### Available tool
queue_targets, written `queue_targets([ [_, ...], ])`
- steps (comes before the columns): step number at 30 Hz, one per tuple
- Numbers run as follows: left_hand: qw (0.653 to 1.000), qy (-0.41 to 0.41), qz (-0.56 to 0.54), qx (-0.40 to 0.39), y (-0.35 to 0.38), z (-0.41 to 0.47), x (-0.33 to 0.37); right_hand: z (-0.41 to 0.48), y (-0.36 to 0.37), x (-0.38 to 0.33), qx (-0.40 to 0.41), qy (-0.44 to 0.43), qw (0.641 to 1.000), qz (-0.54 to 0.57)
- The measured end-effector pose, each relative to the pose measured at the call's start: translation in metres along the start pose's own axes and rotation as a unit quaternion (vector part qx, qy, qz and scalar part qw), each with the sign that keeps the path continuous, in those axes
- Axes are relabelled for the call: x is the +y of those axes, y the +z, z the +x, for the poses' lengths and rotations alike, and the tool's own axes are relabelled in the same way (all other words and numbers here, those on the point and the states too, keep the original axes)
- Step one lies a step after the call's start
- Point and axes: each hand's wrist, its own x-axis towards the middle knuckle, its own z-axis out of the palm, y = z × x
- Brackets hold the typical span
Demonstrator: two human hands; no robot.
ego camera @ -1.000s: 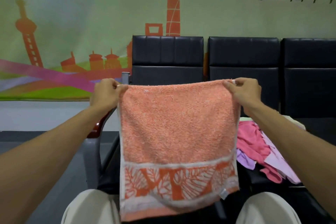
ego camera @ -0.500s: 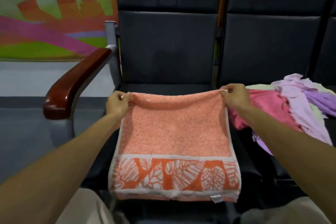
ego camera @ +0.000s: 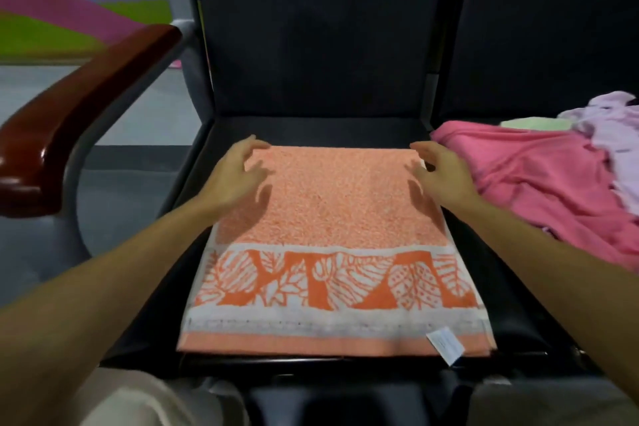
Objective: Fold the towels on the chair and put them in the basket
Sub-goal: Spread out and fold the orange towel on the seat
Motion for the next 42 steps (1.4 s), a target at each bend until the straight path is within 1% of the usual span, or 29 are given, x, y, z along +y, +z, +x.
queue_targets([
  [3,0.99,0.067,0.109,-0.064,0.0,-0.041,0.018,-0.032,-0.017,-0.012,-0.059,-0.059,0.996,-0.033],
  [5,0.979,0.091,0.142,-0.113,-0.001,-0.07,0.031,-0.058,-0.029,-0.02,-0.101,-0.097,0.989,-0.043],
  [9,0.943,0.088,0.18,-0.267,-0.005,-0.12,0.047,-0.107,-0.052,-0.041,-0.199,-0.164,0.962,-0.085],
  [11,0.922,0.116,0.226,-0.291,-0.007,-0.14,0.042,-0.128,-0.058,-0.05,-0.263,-0.181,0.941,-0.111],
  [14,0.893,0.156,0.281,-0.316,-0.012,-0.156,0.029,-0.157,-0.059,-0.049,-0.351,-0.207,0.899,-0.156],
  [16,0.891,0.167,0.287,-0.311,-0.014,-0.16,0.028,-0.17,-0.056,-0.042,-0.377,-0.243,0.867,-0.217],
  [18,0.896,0.184,0.291,-0.281,-0.013,-0.16,0.029,-0.176,-0.053,-0.039,-0.359,-0.278,0.848,-0.274],
  [20,0.897,0.198,0.299,-0.259,-0.011,-0.158,0.028,-0.176,-0.053,-0.037,-0.346,-0.278,0.857,-0.262],
  [22,0.901,0.188,0.298,-0.254,-0.009,-0.155,0.027,-0.172,-0.055,-0.037,-0.346,-0.266,0.869,-0.232],
  [25,0.928,0.123,0.244,-0.251,-0.005,-0.147,0.033,-0.161,-0.06,-0.038,-0.33,-0.263,0.879,-0.219],
  [28,0.942,0.089,0.224,-0.231,0.001,-0.134,0.035,-0.148,-0.062,-0.042,-0.317,-0.231,0.894,-0.218],
  [30,0.944,0.083,0.219,-0.233,0.004,-0.126,0.034,-0.139,-0.057,-0.042,-0.327,-0.202,0.896,-0.22],
  [33,0.94,0.064,0.192,-0.276,0.004,-0.119,0.033,-0.127,-0.051,-0.039,-0.336,-0.185,0.895,-0.229],
  [36,0.931,0.072,0.208,-0.291,-0.003,-0.12,0.033,-0.12,-0.052,-0.035,-0.335,-0.169,0.897,-0.234],
  [38,0.935,0.086,0.224,-0.263,-0.01,-0.122,0.032,-0.119,-0.057,-0.031,-0.333,-0.152,0.899,-0.241],
  [42,0.949,0.1,0.254,-0.159,-0.031,-0.13,0.027,-0.119,-0.073,-0.02,-0.308,-0.127,0.913,-0.237],
])
